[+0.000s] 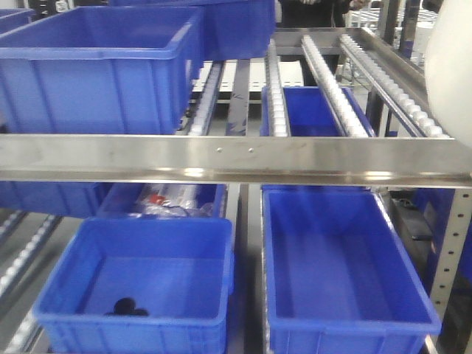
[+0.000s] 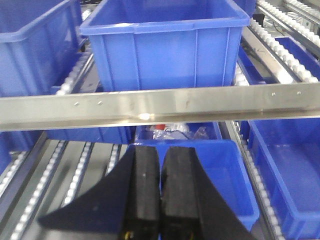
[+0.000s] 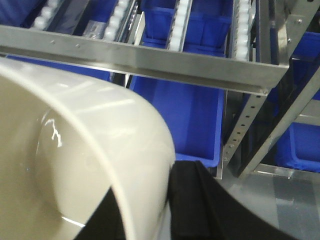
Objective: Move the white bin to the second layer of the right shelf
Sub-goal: 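Drive up to the shelf rack carrying the bin in the right gripper, then stop at the shelf and hold the white bin above the rollers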
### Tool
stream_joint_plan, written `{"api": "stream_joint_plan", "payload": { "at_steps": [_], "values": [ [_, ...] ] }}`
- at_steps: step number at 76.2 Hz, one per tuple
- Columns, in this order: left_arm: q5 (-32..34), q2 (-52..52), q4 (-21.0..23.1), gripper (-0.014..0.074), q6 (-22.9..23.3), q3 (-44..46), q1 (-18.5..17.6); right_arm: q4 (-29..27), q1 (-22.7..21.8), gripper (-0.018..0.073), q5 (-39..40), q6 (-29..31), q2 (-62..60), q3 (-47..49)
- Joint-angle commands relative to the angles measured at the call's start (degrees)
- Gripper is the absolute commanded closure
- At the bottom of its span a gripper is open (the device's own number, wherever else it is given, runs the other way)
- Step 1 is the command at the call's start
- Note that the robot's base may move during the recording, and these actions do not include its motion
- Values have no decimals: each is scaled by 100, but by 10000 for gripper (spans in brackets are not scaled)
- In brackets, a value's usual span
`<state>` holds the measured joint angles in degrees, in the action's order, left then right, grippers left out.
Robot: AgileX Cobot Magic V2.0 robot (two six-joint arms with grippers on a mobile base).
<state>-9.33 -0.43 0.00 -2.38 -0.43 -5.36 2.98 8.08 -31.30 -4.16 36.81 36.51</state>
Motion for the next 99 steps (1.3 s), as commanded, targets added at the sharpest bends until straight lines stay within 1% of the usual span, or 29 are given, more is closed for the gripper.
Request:
{"api": "stream_joint_plan", "payload": {
  "at_steps": [1, 99],
  "values": [
    [489, -91, 0, 512, 18, -211, -26, 17, -32, 504, 521, -7, 13, 186],
    [489, -91, 0, 512, 18, -211, -26, 17, -32, 504, 521, -7, 13, 186]
  ]
}}
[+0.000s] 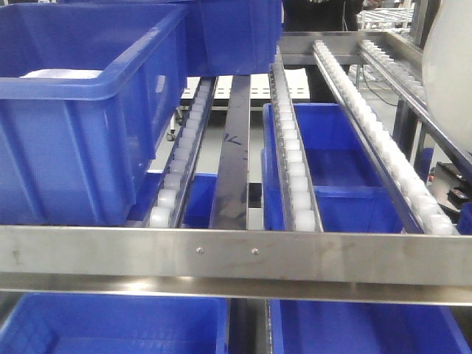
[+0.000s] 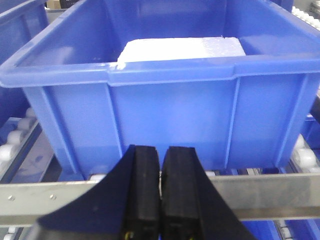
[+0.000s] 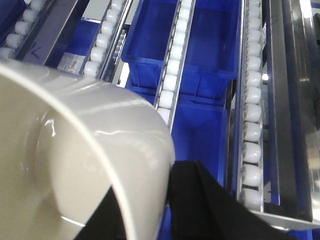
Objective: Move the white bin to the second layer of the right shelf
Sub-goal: 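Stop at the shelf and hold the white bin above the rollers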
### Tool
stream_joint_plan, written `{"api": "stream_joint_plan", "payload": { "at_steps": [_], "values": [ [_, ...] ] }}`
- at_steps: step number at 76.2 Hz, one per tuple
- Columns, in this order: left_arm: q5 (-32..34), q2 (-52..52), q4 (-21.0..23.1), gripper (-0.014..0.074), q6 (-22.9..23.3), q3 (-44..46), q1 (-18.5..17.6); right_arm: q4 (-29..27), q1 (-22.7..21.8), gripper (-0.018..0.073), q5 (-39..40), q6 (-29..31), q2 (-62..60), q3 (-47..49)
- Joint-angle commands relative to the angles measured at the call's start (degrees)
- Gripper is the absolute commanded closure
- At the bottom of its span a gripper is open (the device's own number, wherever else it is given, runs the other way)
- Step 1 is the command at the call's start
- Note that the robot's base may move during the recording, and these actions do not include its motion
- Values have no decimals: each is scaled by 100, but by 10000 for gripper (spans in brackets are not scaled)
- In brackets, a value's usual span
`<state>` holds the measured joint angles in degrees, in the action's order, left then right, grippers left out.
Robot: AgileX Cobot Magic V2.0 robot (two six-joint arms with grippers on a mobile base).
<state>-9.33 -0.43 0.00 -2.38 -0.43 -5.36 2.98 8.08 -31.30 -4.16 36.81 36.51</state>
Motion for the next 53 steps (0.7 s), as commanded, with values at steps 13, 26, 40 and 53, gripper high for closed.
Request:
{"api": "stream_joint_plan", "payload": {
  "at_steps": [13, 26, 40, 53],
  "values": [
    [489, -91, 0, 512, 18, -211, -26, 17, -32, 504, 521, -7, 13, 186],
    [489, -91, 0, 512, 18, -211, -26, 17, -32, 504, 521, -7, 13, 186],
    [489, -91, 0, 512, 18, -211, -26, 17, -32, 504, 521, -7, 13, 186],
    [489, -91, 0, 512, 18, -211, -26, 17, -32, 504, 521, -7, 13, 186]
  ]
}}
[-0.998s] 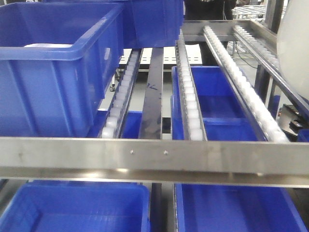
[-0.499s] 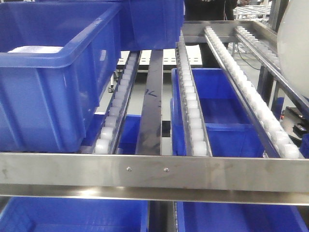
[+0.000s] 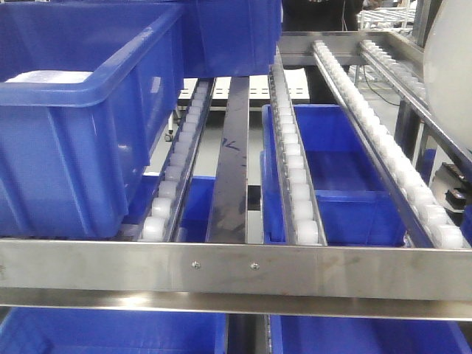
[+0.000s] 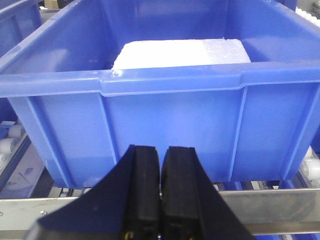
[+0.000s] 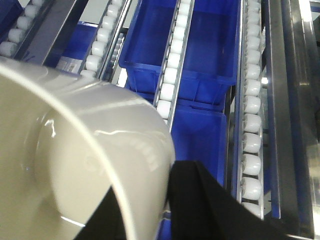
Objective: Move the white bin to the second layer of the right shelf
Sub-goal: 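Stop at the shelf and hold the white bin above the rollers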
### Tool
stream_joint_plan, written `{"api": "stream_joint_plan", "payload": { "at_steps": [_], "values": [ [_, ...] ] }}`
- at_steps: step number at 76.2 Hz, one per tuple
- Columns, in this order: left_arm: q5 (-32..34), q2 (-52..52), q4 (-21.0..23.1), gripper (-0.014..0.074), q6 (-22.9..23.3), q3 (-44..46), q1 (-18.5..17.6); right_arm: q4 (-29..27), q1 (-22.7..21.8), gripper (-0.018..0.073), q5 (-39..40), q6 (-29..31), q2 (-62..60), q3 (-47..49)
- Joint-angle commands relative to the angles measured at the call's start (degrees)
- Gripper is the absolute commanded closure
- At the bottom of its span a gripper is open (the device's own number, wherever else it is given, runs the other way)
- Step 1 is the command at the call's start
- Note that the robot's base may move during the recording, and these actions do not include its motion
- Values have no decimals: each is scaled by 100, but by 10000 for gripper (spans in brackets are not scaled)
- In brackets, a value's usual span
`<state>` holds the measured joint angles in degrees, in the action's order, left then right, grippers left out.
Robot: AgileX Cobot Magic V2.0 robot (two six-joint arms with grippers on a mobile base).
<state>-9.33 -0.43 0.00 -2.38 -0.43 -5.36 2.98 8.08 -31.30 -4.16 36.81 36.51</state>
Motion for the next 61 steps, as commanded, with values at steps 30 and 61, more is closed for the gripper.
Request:
{"api": "stream_joint_plan", "payload": {
  "at_steps": [30, 61],
  "values": [
    [489, -91, 0, 512, 18, -211, -26, 17, -32, 504, 521, -7, 13, 186],
    [489, -91, 0, 512, 18, -211, -26, 17, -32, 504, 521, -7, 13, 186]
  ]
}}
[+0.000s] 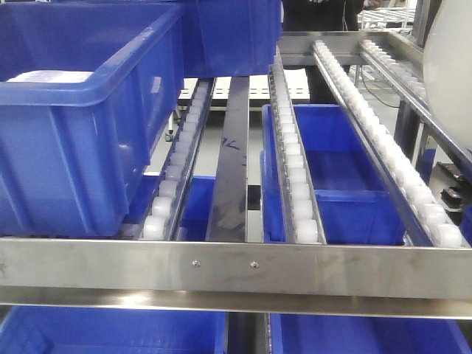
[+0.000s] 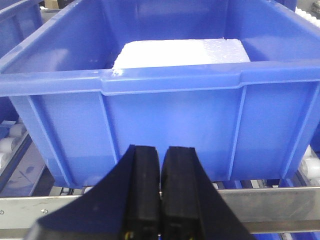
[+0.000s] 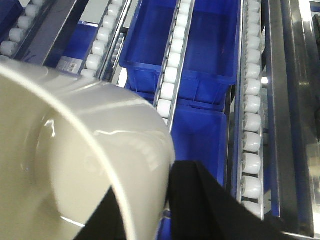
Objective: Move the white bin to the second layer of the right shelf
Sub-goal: 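Stop at the shelf and hold the white bin above the rollers, then lower the white bin with the right gripper onto the roller shelf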
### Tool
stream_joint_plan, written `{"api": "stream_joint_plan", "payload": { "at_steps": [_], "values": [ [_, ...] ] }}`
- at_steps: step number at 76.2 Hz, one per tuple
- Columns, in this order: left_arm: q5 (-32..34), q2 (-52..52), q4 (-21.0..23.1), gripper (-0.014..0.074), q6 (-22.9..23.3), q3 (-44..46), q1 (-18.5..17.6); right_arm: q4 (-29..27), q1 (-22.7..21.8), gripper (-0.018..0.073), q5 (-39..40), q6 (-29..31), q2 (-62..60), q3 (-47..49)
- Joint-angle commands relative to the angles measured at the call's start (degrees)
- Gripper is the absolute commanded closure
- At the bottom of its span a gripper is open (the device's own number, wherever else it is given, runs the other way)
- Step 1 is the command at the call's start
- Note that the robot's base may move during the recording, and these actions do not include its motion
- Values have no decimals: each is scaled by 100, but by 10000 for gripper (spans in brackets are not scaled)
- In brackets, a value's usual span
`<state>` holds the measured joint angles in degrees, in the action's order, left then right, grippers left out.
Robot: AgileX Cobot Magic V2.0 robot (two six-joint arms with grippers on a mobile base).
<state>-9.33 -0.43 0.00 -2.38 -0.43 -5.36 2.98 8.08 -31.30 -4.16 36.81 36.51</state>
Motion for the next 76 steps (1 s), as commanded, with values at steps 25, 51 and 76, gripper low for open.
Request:
{"api": "stream_joint_plan", "payload": {
  "at_steps": [25, 51, 76],
  "values": [
    [489, -91, 0, 512, 18, -211, -26, 17, -32, 504, 574, -7, 13, 186],
    [489, -91, 0, 512, 18, -211, -26, 11, -32, 504, 702, -7, 13, 186],
    [489, -91, 0, 512, 18, -211, -26, -464, -13, 504, 1071, -7, 696, 186]
  ]
}}
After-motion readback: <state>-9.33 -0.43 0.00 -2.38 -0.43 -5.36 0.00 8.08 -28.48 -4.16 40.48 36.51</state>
